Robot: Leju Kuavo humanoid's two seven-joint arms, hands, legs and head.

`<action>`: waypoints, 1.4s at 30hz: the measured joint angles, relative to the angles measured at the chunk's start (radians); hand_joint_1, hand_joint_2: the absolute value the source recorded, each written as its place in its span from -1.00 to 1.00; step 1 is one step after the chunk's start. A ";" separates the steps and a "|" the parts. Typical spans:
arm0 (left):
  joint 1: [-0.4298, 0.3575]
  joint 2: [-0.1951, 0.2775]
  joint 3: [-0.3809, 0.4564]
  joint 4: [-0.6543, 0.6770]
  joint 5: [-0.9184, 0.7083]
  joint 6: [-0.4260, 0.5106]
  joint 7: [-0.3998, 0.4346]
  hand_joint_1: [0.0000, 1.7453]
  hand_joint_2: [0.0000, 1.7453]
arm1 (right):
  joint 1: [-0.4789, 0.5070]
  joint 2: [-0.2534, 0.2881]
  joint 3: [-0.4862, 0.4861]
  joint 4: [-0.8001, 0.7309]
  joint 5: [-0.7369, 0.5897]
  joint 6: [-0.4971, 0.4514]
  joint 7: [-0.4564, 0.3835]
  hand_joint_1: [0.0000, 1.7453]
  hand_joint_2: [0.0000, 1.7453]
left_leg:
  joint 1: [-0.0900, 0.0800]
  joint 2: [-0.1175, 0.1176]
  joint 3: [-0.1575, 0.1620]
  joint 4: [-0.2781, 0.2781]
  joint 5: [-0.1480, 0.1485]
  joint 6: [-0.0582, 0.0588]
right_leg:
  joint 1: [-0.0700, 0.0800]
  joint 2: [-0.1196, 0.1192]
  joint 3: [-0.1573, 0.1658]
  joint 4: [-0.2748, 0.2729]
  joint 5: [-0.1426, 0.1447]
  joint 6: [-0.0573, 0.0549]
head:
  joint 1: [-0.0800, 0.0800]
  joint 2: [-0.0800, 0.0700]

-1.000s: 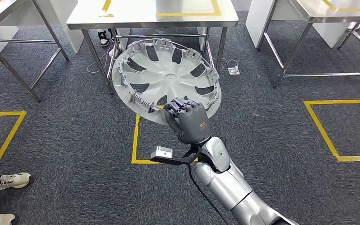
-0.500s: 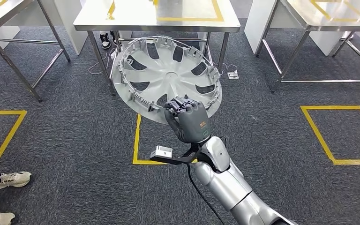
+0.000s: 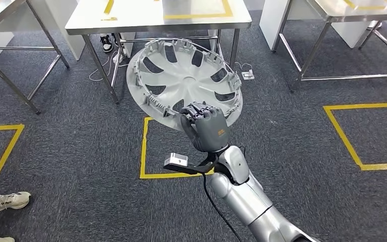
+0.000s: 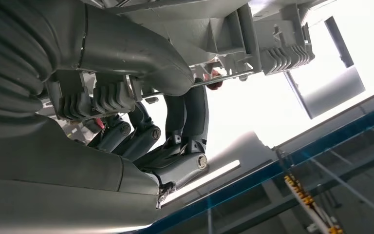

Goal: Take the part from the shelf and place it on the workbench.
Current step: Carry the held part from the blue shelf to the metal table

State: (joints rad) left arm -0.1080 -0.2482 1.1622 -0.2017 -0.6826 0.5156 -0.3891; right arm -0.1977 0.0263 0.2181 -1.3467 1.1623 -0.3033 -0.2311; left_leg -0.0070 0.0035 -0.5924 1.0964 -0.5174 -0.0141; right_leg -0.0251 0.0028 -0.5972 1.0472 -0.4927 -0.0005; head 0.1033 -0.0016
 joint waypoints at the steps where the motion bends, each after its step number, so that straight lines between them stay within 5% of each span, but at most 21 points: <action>1: 0.000 0.000 0.000 0.000 -0.001 0.000 0.000 -1.00 1.00 | 0.000 0.001 -0.002 0.000 0.000 -0.001 -0.001 1.00 1.00 | 0.002 -0.001 -0.027 0.046 -0.013 -0.006 | -0.001 0.001 0.008 -0.001 -0.005 -0.005 | -0.002 0.000; 3: 0.000 0.000 0.000 0.000 -0.002 0.002 0.001 -1.00 1.00 | 0.001 0.003 -0.003 0.000 0.002 -0.001 -0.001 1.00 1.00 | 0.007 -0.001 -0.103 0.165 -0.051 -0.015 | -0.002 0.004 0.023 -0.001 -0.019 -0.012 | -0.006 0.000; 5: 0.002 0.000 0.000 0.000 -0.002 0.004 0.001 -1.00 1.00 | 0.003 0.004 -0.004 0.000 0.002 0.000 -0.001 1.00 1.00 | 0.010 -0.001 -0.158 0.218 -0.058 -0.019 | -0.002 0.007 0.044 -0.001 -0.037 -0.012 | -0.006 0.000; 9: 0.005 0.000 0.000 0.000 -0.004 0.006 0.002 -1.00 1.00 | 0.004 0.006 -0.005 0.000 0.003 0.000 -0.002 1.00 1.00 | 0.008 -0.002 -0.114 0.014 0.084 -0.010 | -0.005 0.013 0.093 -0.004 -0.077 0.002 | -0.012 0.000; 11: 0.005 0.000 -0.001 0.001 -0.007 0.006 0.004 -1.00 1.00 | 0.002 0.007 -0.005 0.000 0.003 -0.001 -0.003 1.00 1.00 | 0.003 -0.003 -0.096 -0.039 0.109 0.002 | -0.004 0.016 0.105 -0.010 -0.088 0.015 | -0.019 0.000; 13: 0.004 0.000 -0.001 0.001 -0.012 0.006 0.006 -1.00 1.00 | 0.002 0.008 -0.006 -0.001 0.002 -0.001 -0.004 1.00 1.00 | 0.002 -0.003 -0.083 -0.045 0.100 0.017 | -0.003 0.016 0.111 -0.008 -0.084 0.029 | -0.020 0.000; 16: 0.003 0.000 -0.001 0.001 -0.018 0.006 0.006 -1.00 1.00 | 0.002 0.008 -0.008 -0.001 0.001 0.000 -0.004 1.00 1.00 | 0.004 -0.006 -0.052 -0.058 0.086 0.040 | -0.002 0.008 0.054 0.099 -0.079 0.034 | -0.018 0.000; 18: 0.003 0.000 -0.002 0.001 -0.020 0.006 0.005 -1.00 1.00 | 0.002 0.008 -0.011 -0.001 0.000 0.000 -0.005 1.00 1.00 | 0.001 -0.007 -0.032 -0.060 0.067 0.049 | 0.001 0.006 -0.029 0.216 -0.121 0.034 | -0.017 0.000; 20: 0.004 0.000 -0.002 0.001 -0.021 0.005 0.005 -1.00 1.00 | 0.006 0.008 -0.015 -0.001 -0.001 0.000 -0.004 1.00 1.00 | -0.002 -0.009 -0.007 -0.060 0.045 0.052 | 0.004 0.005 -0.091 0.265 -0.158 0.035 | -0.017 0.000; 22: 0.005 0.000 -0.002 0.001 -0.021 0.004 0.005 -1.00 1.00 | 0.011 0.008 -0.020 -0.001 -0.004 0.001 -0.004 1.00 1.00 | -0.004 -0.011 0.025 -0.060 0.021 0.050 | 0.007 0.005 -0.100 0.200 -0.117 0.032 | -0.017 0.000; 25: 0.006 0.000 -0.002 0.001 -0.021 0.003 0.007 -1.00 1.00 | 0.017 0.008 -0.022 0.000 -0.005 0.001 -0.010 1.00 1.00 | -0.006 -0.011 0.059 -0.057 -0.016 0.039 | 0.017 -0.002 -0.074 0.033 0.029 0.019 | -0.022 0.000; 26: 0.005 0.000 -0.002 0.001 -0.021 0.003 0.008 -1.00 1.00 | 0.018 0.008 -0.022 0.001 -0.006 0.001 -0.012 1.00 1.00 | -0.007 -0.010 0.063 -0.057 -0.025 0.033 | 0.021 -0.003 -0.070 0.010 0.051 0.013 | -0.024 0.000; 29: 0.004 0.002 -0.002 0.001 -0.019 0.003 0.013 -1.00 1.00 | 0.023 0.010 -0.023 0.000 -0.009 0.002 -0.014 1.00 1.00 | -0.007 -0.009 0.077 -0.048 -0.031 0.015 | 0.021 0.000 -0.048 -0.002 0.046 -0.007 | -0.025 0.000; 31: 0.003 0.003 -0.002 0.001 -0.016 0.004 0.018 -1.00 1.00 | 0.025 0.015 -0.025 0.000 -0.009 0.002 -0.014 1.00 1.00 | -0.005 -0.009 0.045 0.019 -0.035 0.005 | 0.014 0.002 -0.022 -0.010 0.034 -0.017 | -0.027 0.000; 34: 0.004 0.004 -0.002 0.001 -0.012 0.005 0.023 -1.00 1.00 | 0.026 0.030 -0.025 0.000 -0.003 0.006 -0.018 1.00 1.00 | 0.006 -0.008 -0.079 0.186 -0.085 -0.012 | 0.010 0.004 0.016 -0.012 0.003 -0.022 | -0.029 0.000; 36: 0.006 0.005 -0.001 0.001 -0.009 0.006 0.026 -1.00 1.00 | 0.028 0.038 -0.024 0.000 0.000 0.011 -0.018 1.00 1.00 | 0.010 -0.008 -0.130 0.205 -0.114 -0.018 | 0.006 0.006 0.051 -0.013 -0.024 -0.020 | -0.029 0.000; 37: 0.007 0.006 -0.001 0.001 -0.008 0.006 0.027 -1.00 1.00 | 0.029 0.042 -0.024 0.000 0.001 0.013 -0.018 1.00 1.00 | 0.011 -0.008 -0.136 0.172 -0.099 -0.019 | 0.003 0.007 0.071 -0.013 -0.039 -0.017 | -0.029 0.000; 40: 0.013 0.009 -0.001 0.001 -0.003 0.006 0.031 -1.00 1.00 | 0.028 0.054 -0.023 0.000 0.004 0.015 -0.018 1.00 1.00 | 0.009 -0.007 -0.121 0.002 0.070 -0.013 | -0.001 0.009 0.119 -0.014 -0.081 -0.002 | -0.034 0.000; 42: 0.016 0.010 -0.001 0.002 0.000 0.006 0.035 -1.00 1.00 | 0.026 0.063 -0.020 0.000 0.007 0.016 -0.019 1.00 1.00 | 0.006 -0.005 -0.112 -0.049 0.134 0.000 | 0.002 0.013 0.135 -0.020 -0.097 0.014 | -0.039 0.000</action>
State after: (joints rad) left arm -0.0924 -0.2385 1.1610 -0.1999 -0.6831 0.5219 -0.3543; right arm -0.1715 0.0889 0.1982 -1.3471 1.1695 -0.2868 -0.2496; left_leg -0.0006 -0.0013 -0.7043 1.0472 -0.3829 -0.0137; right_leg -0.0235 0.0154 -0.4627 1.0277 -0.5901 0.0134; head 0.0641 -0.0015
